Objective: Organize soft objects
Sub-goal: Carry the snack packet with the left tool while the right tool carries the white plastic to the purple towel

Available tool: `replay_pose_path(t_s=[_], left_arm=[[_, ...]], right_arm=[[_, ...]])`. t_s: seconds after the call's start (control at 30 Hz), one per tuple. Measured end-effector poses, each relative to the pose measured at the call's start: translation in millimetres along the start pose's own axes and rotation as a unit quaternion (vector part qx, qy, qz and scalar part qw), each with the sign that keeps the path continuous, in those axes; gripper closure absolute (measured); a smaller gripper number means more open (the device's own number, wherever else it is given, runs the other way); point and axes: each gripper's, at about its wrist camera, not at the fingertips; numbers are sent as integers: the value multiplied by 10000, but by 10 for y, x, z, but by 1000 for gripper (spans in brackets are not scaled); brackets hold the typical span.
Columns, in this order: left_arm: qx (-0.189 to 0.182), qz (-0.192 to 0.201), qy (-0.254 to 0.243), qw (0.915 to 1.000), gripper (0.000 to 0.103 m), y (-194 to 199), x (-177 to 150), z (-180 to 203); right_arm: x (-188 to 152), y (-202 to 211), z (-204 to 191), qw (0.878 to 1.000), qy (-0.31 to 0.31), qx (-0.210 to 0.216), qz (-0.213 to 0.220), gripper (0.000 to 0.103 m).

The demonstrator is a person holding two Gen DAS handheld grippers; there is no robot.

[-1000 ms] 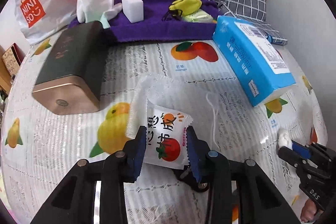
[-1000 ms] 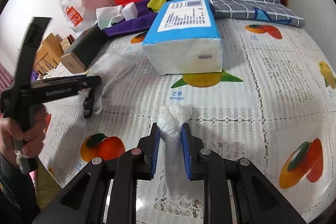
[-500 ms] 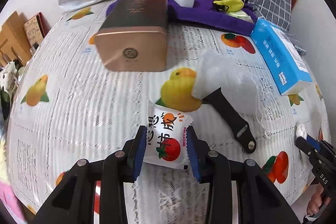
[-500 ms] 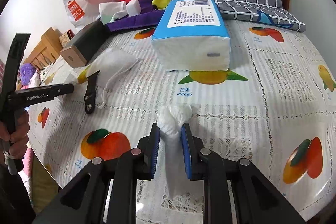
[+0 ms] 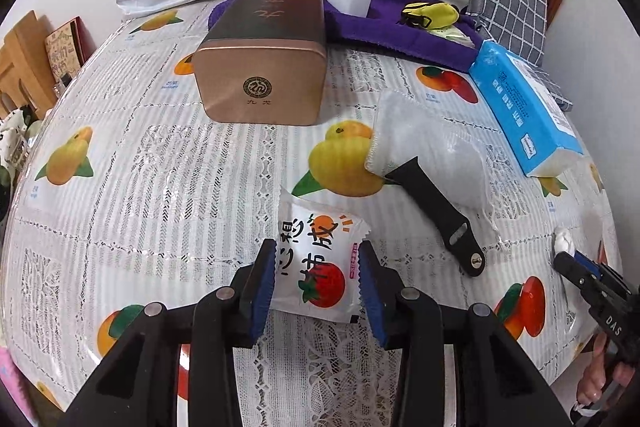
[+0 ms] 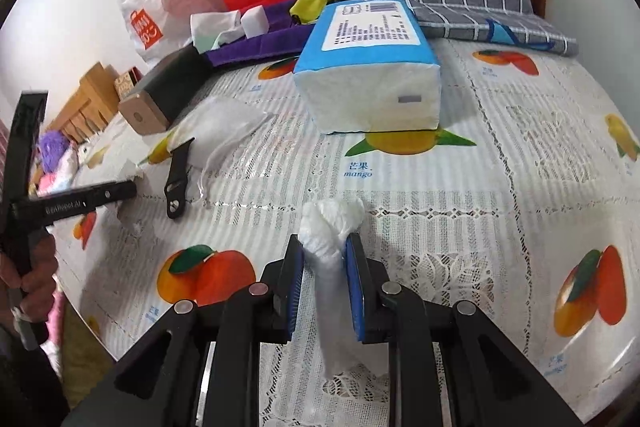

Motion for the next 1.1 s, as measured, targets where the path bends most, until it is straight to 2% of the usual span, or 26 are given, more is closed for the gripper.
replay_pose_path(t_s=[0.13,0.3,0.37,0.73,0.97,1.1], left_arm=[[-209,-31,99,9997,66,27,-13,-64],[-208,25,85,9997,66,114,15,-106],[-274,76,62,9996,66,152,50,-112],[-376,441,-373,9976,66,434,391,-123],[-451,596,-857,9935,66,508,618,-76],[-516,592,-945,9924,66,461,702,-80]], right_arm=[[12,19,41,9996,-267,74,-67,82],[3,83,-29,9993,-154,-312,-106,82],[7,142,-48,9993,-155,-338,-63,82],[331,566,-401,9981,86,-369,484,82],[639,664,-673,9959,173,-312,832,82],[795,664,-822,9948,141,-270,975,82]])
Point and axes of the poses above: each gripper's, at about its wrist camera, not at the fingertips, and y roughly against the way its jaws point, z to its right, x to its top, and after that the axes turned 10 degrees about -y, right-handed
